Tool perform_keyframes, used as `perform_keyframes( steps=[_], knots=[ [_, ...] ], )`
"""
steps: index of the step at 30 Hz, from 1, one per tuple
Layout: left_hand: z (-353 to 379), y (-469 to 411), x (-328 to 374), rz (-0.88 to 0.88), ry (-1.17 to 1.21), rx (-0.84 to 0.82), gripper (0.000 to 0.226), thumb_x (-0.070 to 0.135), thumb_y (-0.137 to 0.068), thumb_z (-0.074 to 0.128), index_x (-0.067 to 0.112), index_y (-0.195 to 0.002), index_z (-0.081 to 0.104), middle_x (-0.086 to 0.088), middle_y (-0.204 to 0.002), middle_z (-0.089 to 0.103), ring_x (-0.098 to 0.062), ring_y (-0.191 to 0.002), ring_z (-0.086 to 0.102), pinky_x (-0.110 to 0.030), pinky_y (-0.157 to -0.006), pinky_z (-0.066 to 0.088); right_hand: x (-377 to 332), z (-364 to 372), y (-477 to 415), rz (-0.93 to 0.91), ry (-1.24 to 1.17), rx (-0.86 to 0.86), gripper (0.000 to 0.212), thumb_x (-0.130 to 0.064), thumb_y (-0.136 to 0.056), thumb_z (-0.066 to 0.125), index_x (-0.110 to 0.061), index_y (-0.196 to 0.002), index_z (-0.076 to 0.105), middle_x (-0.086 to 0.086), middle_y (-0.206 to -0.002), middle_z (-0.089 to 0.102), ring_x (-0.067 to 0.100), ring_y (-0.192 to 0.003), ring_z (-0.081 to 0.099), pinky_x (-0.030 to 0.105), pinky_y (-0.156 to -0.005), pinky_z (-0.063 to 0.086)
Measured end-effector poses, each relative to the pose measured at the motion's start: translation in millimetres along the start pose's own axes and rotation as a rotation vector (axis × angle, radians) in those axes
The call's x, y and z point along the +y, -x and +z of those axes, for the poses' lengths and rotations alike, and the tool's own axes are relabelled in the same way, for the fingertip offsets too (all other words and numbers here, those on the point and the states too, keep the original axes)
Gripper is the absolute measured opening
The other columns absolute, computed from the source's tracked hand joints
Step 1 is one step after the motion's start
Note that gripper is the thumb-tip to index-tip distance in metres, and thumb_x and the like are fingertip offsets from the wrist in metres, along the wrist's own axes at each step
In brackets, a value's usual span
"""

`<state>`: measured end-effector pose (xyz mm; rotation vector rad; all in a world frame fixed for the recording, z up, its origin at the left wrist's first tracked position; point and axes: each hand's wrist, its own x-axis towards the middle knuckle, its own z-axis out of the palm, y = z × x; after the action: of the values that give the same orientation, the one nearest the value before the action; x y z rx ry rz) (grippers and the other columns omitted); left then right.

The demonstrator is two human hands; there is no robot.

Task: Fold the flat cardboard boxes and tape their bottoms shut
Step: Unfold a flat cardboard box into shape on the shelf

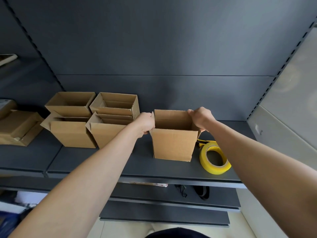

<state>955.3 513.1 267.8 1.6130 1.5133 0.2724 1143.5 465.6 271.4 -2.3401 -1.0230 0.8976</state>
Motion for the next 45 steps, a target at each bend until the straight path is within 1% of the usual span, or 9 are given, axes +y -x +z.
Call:
perform_keyframes(
  steps=[7, 11, 16, 22, 26, 33, 36, 39, 45],
  knots=[
    [0.2, 4.5, -2.7, 0.061, -0.003, 0.027, 0.044, 0.001, -0.092, 0.054, 0.011, -0.135, 0.050, -0.010, -0.125, 0.056, -0.027, -0.111, 0.055, -0.040, -0.095, 0.051, -4.2, 0.3, 0.4, -0.008, -0.003, -0.041, 0.045, -0.043, -0.100, 0.041, -0.005, -0.118, 0.056, 0.014, -0.101, 0.057, 0.032, -0.077, 0.064, 0.033, -0.056, 0.056],
    [3.1, 7.5, -3.1, 0.103, -0.016, 0.034, 0.053, 0.003, -0.094, 0.053, 0.015, -0.144, 0.039, -0.008, -0.139, 0.048, -0.028, -0.121, 0.049, -0.036, -0.098, 0.047, -1.7, 1.6, 1.7, -0.063, 0.048, -0.088, 0.052, -0.049, -0.094, 0.051, -0.006, -0.122, 0.057, 0.013, -0.107, 0.061, 0.030, -0.081, 0.064, 0.030, -0.053, 0.053],
    [2.5, 6.0, -5.6, 0.122, -0.003, 0.003, 0.058, 0.009, -0.095, 0.054, 0.018, -0.148, 0.032, -0.006, -0.150, 0.037, -0.030, -0.134, 0.040, -0.042, -0.107, 0.040, -1.9, 4.2, 4.7, -0.057, 0.088, -0.057, 0.058, -0.056, -0.092, 0.050, -0.007, -0.120, 0.058, 0.012, -0.103, 0.060, 0.026, -0.068, 0.061, 0.028, -0.047, 0.049],
    [-0.5, 5.4, -9.3, 0.133, 0.022, -0.060, 0.062, 0.014, -0.096, 0.054, 0.023, -0.150, 0.026, -0.004, -0.155, 0.029, -0.030, -0.138, 0.033, -0.042, -0.104, 0.039, -0.2, 4.8, 2.8, -0.010, 0.057, 0.017, 0.050, -0.059, -0.090, 0.051, -0.009, -0.098, 0.053, 0.009, -0.092, 0.058, 0.023, -0.059, 0.057, 0.027, -0.047, 0.048],
    [-2.6, 6.1, -8.4, 0.137, -0.003, -0.086, 0.061, 0.015, -0.096, 0.054, 0.024, -0.150, 0.026, -0.004, -0.154, 0.031, -0.030, -0.135, 0.037, -0.036, -0.090, 0.046, -1.9, 6.4, 1.3, -0.002, 0.038, 0.045, 0.050, -0.058, -0.090, 0.051, -0.009, -0.099, 0.054, 0.008, -0.087, 0.056, 0.025, -0.066, 0.059, 0.031, -0.058, 0.051],
    [1.0, 3.9, -14.2, 0.141, 0.067, -0.105, 0.064, 0.025, -0.098, 0.051, 0.026, -0.152, 0.017, -0.002, -0.157, 0.024, -0.029, -0.141, 0.029, -0.046, -0.107, 0.036, -2.8, 5.5, -1.7, 0.036, -0.052, -0.063, 0.058, -0.059, -0.089, 0.053, -0.006, -0.112, 0.052, 0.013, -0.106, 0.057, 0.032, -0.089, 0.062, 0.037, -0.071, 0.057],
    [3.1, 3.6, -13.6, 0.124, 0.109, -0.123, 0.069, 0.028, -0.095, 0.055, 0.027, -0.152, 0.016, -0.001, -0.155, 0.027, -0.029, -0.140, 0.031, -0.046, -0.105, 0.038, -1.6, 4.9, -3.1, 0.030, -0.072, -0.078, 0.067, -0.059, -0.089, 0.053, -0.004, -0.127, 0.050, 0.016, -0.122, 0.058, 0.036, -0.105, 0.060, 0.042, -0.084, 0.055],
    [3.9, 1.7, -10.8, 0.095, 0.153, -0.153, 0.077, 0.029, -0.092, 0.061, 0.026, -0.152, 0.013, -0.001, -0.156, 0.024, -0.029, -0.140, 0.029, -0.050, -0.106, 0.035, -2.5, 6.1, -2.2, 0.008, -0.053, -0.067, 0.071, -0.058, -0.089, 0.053, -0.004, -0.134, 0.047, 0.015, -0.132, 0.053, 0.036, -0.115, 0.055, 0.039, -0.085, 0.047],
    [4.2, -2.1, -8.5, 0.079, 0.196, -0.175, 0.089, 0.021, -0.090, 0.065, 0.033, -0.152, 0.002, -0.001, -0.158, 0.016, -0.029, -0.141, 0.027, -0.048, -0.106, 0.035, -1.4, 5.5, -3.4, 0.001, -0.069, -0.076, 0.070, -0.057, -0.090, 0.052, -0.004, -0.135, 0.044, 0.015, -0.134, 0.051, 0.036, -0.118, 0.053, 0.042, -0.089, 0.046]
  ],
)
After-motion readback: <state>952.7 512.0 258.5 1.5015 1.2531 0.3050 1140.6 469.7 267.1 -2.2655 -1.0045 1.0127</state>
